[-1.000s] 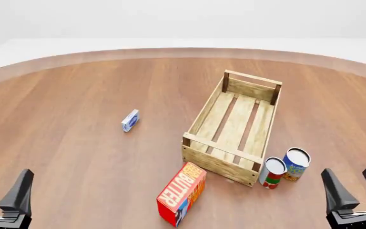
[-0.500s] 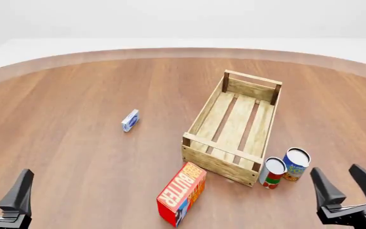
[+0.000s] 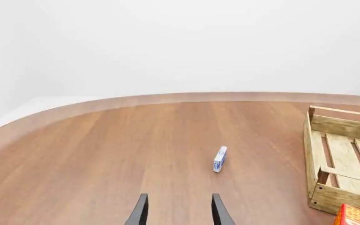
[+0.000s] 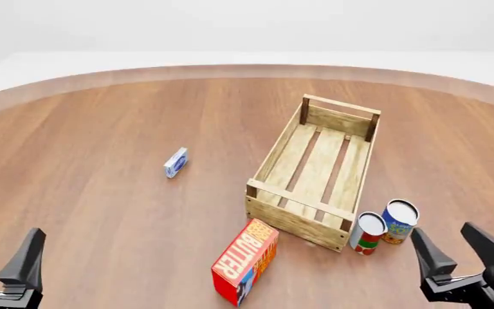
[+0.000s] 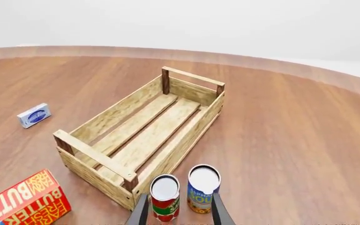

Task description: Pick up the tomato sauce, and put it in the wooden tray.

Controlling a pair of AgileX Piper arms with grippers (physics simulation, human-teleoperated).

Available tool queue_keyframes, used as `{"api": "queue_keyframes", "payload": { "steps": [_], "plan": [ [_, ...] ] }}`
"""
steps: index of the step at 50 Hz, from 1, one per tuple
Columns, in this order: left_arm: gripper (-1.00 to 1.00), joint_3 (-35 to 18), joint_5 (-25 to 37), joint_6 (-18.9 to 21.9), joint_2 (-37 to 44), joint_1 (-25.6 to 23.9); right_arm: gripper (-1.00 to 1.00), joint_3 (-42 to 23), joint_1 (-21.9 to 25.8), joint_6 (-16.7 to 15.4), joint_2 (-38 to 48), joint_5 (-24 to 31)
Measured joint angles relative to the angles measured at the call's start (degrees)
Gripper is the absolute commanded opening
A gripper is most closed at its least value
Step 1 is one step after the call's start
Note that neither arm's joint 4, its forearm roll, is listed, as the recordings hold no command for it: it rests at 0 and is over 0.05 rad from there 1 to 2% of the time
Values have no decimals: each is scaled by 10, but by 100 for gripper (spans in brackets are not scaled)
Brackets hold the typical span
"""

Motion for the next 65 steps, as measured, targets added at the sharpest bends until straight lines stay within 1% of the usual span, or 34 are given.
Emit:
{"api": "queue_keyframes", "payload": {
  "steps": [12, 43, 65],
  "plan": [
    [100, 0, 0, 0, 0, 0, 100, -2, 8, -4, 32, -11],
    [100, 0, 0, 0, 0, 0, 100, -15, 24, -17, 178, -88],
    [100, 0, 0, 0, 0, 0, 100, -28, 26, -26, 256, -122]
  ]
}}
